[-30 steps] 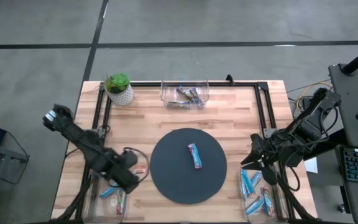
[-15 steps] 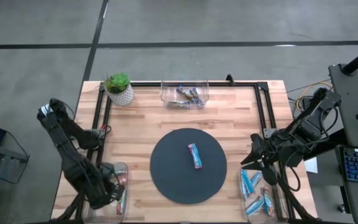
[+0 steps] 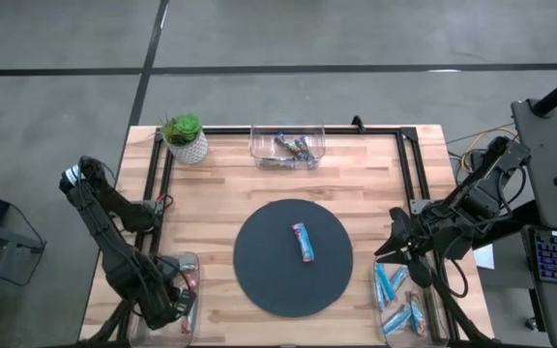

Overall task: Pick and place Granola Bars by type
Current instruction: Put the red granola bar into the bottom left transparent bin

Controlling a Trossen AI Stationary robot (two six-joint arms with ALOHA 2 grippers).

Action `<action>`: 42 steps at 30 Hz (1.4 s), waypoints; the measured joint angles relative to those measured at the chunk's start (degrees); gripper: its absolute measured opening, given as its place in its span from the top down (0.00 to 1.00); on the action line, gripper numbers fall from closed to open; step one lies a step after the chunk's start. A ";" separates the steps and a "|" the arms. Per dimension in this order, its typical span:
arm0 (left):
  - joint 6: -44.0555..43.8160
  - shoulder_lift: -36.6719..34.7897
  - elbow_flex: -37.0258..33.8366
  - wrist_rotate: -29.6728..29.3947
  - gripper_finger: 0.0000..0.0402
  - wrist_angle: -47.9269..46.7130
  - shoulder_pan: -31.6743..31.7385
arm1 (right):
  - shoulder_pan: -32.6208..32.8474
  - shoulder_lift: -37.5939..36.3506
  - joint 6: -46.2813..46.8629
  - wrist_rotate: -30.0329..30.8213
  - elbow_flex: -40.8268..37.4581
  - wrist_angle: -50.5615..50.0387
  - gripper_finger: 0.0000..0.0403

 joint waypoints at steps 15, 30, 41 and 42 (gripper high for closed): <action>-0.02 1.22 -5.85 0.01 0.85 1.41 -0.07 | 0.00 0.00 0.21 0.01 0.00 0.00 0.81; 0.40 1.20 -12.13 0.01 0.85 2.93 -0.02 | -0.02 0.00 1.64 0.12 0.00 0.04 0.80; 1.18 1.17 -12.59 0.00 0.84 4.21 -0.02 | -0.02 0.00 1.77 0.14 0.00 0.07 0.82; 1.20 1.17 -12.59 0.02 0.84 4.29 -0.02 | -0.02 0.00 1.77 0.14 0.00 0.05 0.81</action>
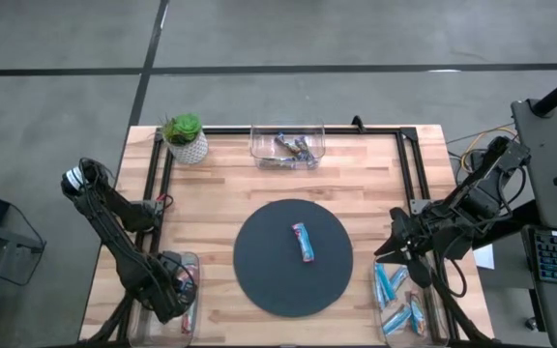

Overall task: Pick and place Granola Bars by type
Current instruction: Put the red granola bar into the bottom left transparent bin

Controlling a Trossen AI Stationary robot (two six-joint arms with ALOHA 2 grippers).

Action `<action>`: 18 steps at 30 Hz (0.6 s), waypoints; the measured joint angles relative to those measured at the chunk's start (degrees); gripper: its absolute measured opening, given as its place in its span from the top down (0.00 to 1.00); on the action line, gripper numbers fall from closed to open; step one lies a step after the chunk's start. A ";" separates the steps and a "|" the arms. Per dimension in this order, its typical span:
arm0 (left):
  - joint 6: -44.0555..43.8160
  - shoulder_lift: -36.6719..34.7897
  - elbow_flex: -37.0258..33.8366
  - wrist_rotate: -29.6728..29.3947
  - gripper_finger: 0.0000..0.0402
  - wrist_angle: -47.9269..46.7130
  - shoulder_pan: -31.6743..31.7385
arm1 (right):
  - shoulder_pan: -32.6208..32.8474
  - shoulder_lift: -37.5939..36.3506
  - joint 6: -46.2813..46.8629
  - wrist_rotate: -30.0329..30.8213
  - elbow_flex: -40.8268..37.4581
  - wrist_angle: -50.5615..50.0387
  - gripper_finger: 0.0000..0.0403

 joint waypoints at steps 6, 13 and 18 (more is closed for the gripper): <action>0.22 0.00 -0.17 0.09 0.73 -0.01 0.00 | 0.00 0.00 0.26 0.21 0.00 0.00 0.80; 0.15 0.00 -0.33 1.49 0.57 -0.21 0.00 | 0.00 0.00 0.37 0.24 0.00 -0.01 0.82; 0.10 0.00 -0.33 1.49 0.54 -0.17 0.00 | 0.00 0.00 0.35 0.26 0.00 -0.01 0.82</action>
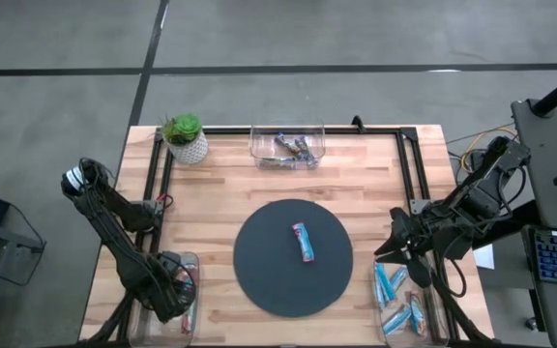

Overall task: Pick and place Granola Bars by type
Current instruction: Put the red granola bar into the bottom left transparent bin

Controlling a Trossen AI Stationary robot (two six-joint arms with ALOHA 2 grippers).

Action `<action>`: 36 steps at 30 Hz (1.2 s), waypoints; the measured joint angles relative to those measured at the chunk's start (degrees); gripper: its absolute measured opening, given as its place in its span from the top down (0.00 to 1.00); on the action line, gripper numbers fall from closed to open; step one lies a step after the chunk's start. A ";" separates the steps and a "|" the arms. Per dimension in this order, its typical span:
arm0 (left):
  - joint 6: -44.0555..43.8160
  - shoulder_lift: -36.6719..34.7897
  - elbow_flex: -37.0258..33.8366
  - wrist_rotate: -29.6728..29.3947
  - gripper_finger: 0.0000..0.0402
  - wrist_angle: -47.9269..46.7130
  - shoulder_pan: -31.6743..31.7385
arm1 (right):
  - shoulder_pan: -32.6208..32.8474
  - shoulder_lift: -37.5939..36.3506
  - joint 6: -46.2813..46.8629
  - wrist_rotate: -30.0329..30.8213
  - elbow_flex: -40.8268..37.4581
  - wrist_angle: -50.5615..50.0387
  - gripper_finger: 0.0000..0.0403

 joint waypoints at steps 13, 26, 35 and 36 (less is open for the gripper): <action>0.89 0.00 0.02 -0.63 0.55 5.48 0.07 | 0.00 0.00 -0.06 0.02 0.00 0.00 0.79; 2.17 -0.58 0.09 -5.07 0.85 9.36 0.13 | 0.00 0.00 -0.17 0.15 0.00 -0.02 0.82; 2.70 -4.47 0.96 -0.14 1.00 -0.13 0.13 | 0.00 0.00 0.00 0.15 0.00 0.01 0.81; 2.84 -5.11 1.29 -0.13 1.00 -1.35 0.13 | 0.00 0.00 0.00 0.15 0.00 0.02 0.81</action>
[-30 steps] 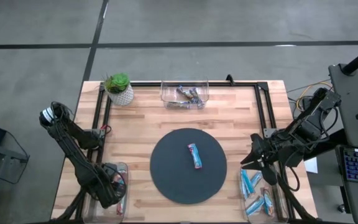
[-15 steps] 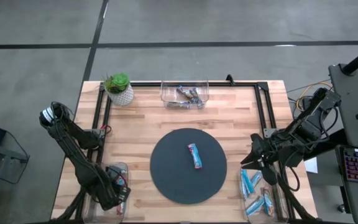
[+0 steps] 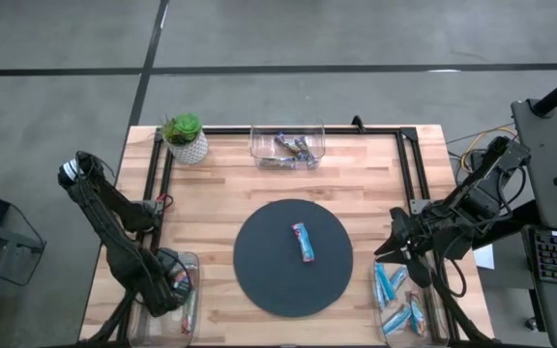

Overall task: Pick and place Granola Bars by type
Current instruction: Put the red granola bar into the bottom left transparent bin

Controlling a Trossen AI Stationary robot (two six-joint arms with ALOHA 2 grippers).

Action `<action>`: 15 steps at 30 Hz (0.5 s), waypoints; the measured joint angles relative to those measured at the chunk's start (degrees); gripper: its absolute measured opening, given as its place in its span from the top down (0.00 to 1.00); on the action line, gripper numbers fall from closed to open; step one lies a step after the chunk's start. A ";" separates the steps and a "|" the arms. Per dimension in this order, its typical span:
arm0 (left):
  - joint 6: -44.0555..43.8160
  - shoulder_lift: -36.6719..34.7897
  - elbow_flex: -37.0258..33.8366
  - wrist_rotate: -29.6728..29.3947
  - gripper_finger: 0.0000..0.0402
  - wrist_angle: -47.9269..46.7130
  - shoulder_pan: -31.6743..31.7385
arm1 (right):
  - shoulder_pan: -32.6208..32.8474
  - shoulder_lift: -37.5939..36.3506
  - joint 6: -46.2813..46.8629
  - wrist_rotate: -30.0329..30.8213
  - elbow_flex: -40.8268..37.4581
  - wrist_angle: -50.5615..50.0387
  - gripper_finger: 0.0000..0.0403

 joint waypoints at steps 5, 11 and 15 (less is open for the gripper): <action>1.75 -4.08 2.75 -1.11 1.00 -5.16 0.00 | 0.00 0.00 0.02 0.00 0.00 0.00 0.83; 6.19 -7.67 7.12 -16.56 1.00 -8.77 0.00 | -0.13 0.00 -0.15 0.14 0.00 0.02 0.83; 13.55 -8.56 9.96 -37.30 1.00 -8.74 0.17 | -0.95 0.00 0.00 1.88 0.00 0.12 0.83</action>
